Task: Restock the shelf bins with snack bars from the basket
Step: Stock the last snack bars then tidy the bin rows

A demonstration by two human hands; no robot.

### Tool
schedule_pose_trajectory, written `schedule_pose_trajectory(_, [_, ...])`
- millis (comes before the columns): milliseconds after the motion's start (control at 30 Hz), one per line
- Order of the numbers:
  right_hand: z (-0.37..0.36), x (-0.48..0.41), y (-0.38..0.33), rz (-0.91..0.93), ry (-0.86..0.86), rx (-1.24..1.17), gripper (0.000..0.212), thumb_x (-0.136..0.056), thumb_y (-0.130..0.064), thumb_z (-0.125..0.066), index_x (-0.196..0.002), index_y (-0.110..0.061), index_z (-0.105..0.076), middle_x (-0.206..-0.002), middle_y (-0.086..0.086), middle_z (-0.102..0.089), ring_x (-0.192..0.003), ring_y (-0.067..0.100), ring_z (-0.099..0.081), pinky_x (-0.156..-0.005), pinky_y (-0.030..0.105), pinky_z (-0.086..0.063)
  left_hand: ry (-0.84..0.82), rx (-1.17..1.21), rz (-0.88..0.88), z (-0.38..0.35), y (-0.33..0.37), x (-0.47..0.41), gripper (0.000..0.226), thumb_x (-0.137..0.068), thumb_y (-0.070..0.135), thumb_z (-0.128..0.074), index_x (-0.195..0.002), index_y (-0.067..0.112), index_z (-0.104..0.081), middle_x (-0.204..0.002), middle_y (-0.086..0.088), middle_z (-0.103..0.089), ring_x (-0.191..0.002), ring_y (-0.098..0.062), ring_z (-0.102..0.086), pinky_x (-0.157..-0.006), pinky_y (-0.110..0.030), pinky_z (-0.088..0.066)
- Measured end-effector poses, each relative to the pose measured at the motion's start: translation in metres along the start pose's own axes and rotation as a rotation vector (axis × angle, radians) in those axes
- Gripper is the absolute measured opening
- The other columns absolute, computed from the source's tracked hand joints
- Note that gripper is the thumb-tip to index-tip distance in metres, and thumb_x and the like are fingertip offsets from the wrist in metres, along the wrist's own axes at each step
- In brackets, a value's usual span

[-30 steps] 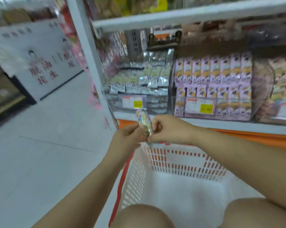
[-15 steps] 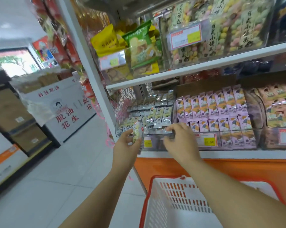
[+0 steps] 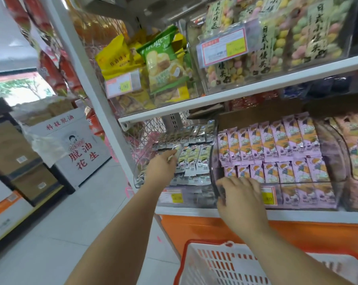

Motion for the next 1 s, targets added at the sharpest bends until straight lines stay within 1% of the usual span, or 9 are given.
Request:
schedule_pose_trajectory(67, [0.0,0.0,-0.001,0.009,0.015,-0.015,0.034,-0.092,-0.033,-0.049,-0.126,-0.034,-0.048,-0.121,-0.014,-0.054,-0.12,0.012,-0.042,-0.109,0.029,-0.008,-0.006,-0.004,-0.043,-0.002,-0.003,0.001,0.034,-0.1,0.024,-0.042,-0.131,0.019,-0.057,-0.121,-0.01,-0.064,-0.065,-0.022,-0.061,-0.061,-0.029,-0.048])
schedule_pose_trajectory(133, [0.0,0.0,-0.001,0.003,0.021,-0.016,0.034,-0.092,-0.033,-0.05,-0.126,-0.034,-0.048,-0.121,-0.013,-0.055,-0.119,0.012,-0.043,-0.11,0.029,-0.01,-0.039,-0.034,-0.086,-0.005,-0.002,0.002,0.036,-0.101,0.023,-0.038,-0.133,0.015,-0.055,-0.136,-0.009,-0.052,-0.094,-0.024,-0.061,-0.08,-0.029,-0.046])
schedule_pose_trajectory(200, [0.0,0.0,-0.001,0.0,0.026,-0.007,0.035,-0.092,-0.033,-0.05,-0.126,-0.034,-0.047,-0.121,-0.013,-0.055,-0.119,0.012,-0.043,-0.11,0.029,-0.011,-0.093,-0.053,-0.111,-0.009,0.001,0.004,0.042,-0.103,0.026,-0.032,-0.141,0.014,-0.043,-0.147,-0.008,-0.039,-0.129,-0.026,-0.042,-0.103,-0.03,-0.033])
schedule_pose_trajectory(300, [0.001,0.0,-0.002,0.001,0.031,0.002,0.036,-0.091,-0.033,-0.05,-0.127,-0.034,-0.047,-0.122,-0.013,-0.055,-0.119,0.012,-0.043,-0.11,0.029,-0.01,-0.17,-0.065,-0.154,-0.016,0.005,0.011,0.046,-0.104,0.033,-0.024,-0.149,0.026,-0.026,-0.158,-0.003,-0.018,-0.145,-0.021,-0.017,-0.115,-0.037,-0.017])
schedule_pose_trajectory(600, [0.008,0.0,-0.005,0.024,0.003,-0.032,0.036,-0.092,-0.031,-0.051,-0.128,-0.033,-0.048,-0.125,-0.012,-0.05,-0.123,0.013,-0.039,-0.112,0.031,-0.014,-0.215,-0.059,-0.164,-0.018,0.004,0.009,0.043,-0.103,0.033,-0.023,-0.142,0.023,-0.039,-0.155,-0.007,-0.024,-0.142,-0.026,-0.023,-0.113,-0.043,-0.025])
schedule_pose_trajectory(667, [0.014,-0.001,-0.01,0.047,0.021,-0.104,0.033,-0.092,-0.026,-0.053,-0.125,-0.031,-0.052,-0.124,-0.011,-0.05,-0.12,0.013,-0.04,-0.108,0.03,-0.022,-0.191,-0.073,-0.169,-0.011,0.004,0.01,0.041,-0.103,0.033,-0.025,-0.14,0.023,-0.04,-0.153,-0.009,-0.027,-0.14,-0.029,-0.025,-0.112,-0.045,-0.027])
schedule_pose_trajectory(733, [0.023,-0.003,-0.016,0.064,0.02,-0.246,0.029,-0.092,-0.02,-0.055,-0.12,-0.026,-0.057,-0.118,-0.009,-0.054,-0.111,0.011,-0.045,-0.098,0.025,-0.034,-0.075,-0.051,-0.194,-0.003,0.007,0.018,0.04,-0.102,0.034,-0.029,-0.139,0.024,-0.042,-0.152,-0.007,-0.028,-0.139,-0.027,-0.027,-0.112,-0.044,-0.028])
schedule_pose_trajectory(867, [0.025,0.009,-0.034,0.134,-0.209,-0.544,0.018,-0.091,-0.015,-0.057,-0.107,-0.023,-0.062,-0.094,-0.011,-0.06,-0.083,0.003,-0.056,-0.077,0.017,-0.046,0.193,0.163,-0.335,0.002,0.007,0.08,0.03,-0.099,0.023,-0.04,-0.123,0.02,-0.058,-0.134,0.005,-0.048,-0.122,-0.012,-0.044,-0.101,-0.033,-0.036])
schedule_pose_trajectory(1000, [-0.018,0.046,-0.011,0.107,-0.503,-0.614,0.014,-0.087,-0.012,-0.064,-0.091,-0.025,-0.064,-0.077,-0.011,-0.058,-0.062,-0.002,-0.052,-0.062,0.01,-0.042,0.213,0.273,-0.301,-0.036,-0.04,0.155,0.026,-0.09,0.018,-0.049,-0.108,0.019,-0.067,-0.099,0.012,-0.064,-0.087,-0.004,-0.057,-0.079,-0.023,-0.043])
Point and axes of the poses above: each hand's wrist, its own x-axis away from the middle knuckle, its own z-axis out of the back of the hand, y = z × x, the point moved 5 cm from there along -x, towards the middle knuckle
